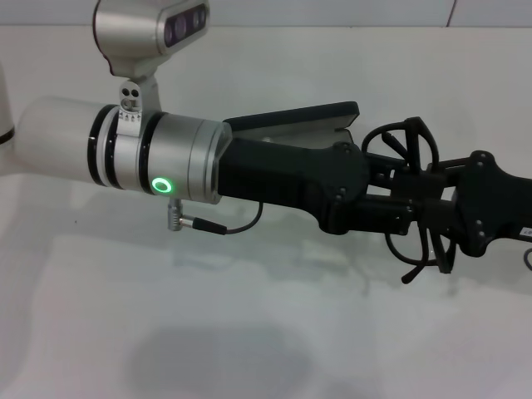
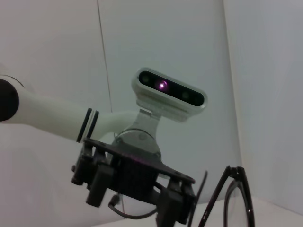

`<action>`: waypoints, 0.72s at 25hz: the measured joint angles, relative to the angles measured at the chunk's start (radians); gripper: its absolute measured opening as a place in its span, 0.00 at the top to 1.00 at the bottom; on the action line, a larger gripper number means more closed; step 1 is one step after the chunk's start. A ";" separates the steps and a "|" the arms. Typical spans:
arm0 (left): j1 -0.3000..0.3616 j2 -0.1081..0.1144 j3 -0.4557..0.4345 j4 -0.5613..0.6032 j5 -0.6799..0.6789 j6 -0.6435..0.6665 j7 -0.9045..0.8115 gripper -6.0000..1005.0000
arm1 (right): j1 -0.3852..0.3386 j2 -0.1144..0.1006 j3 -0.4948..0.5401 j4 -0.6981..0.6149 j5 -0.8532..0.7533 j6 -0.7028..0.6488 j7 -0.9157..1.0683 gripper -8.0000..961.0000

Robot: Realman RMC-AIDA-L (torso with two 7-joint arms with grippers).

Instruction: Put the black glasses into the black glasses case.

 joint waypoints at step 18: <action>0.030 0.029 -0.027 0.008 -0.011 0.004 0.001 0.54 | -0.027 0.005 0.141 -0.009 -0.001 0.025 -0.055 0.86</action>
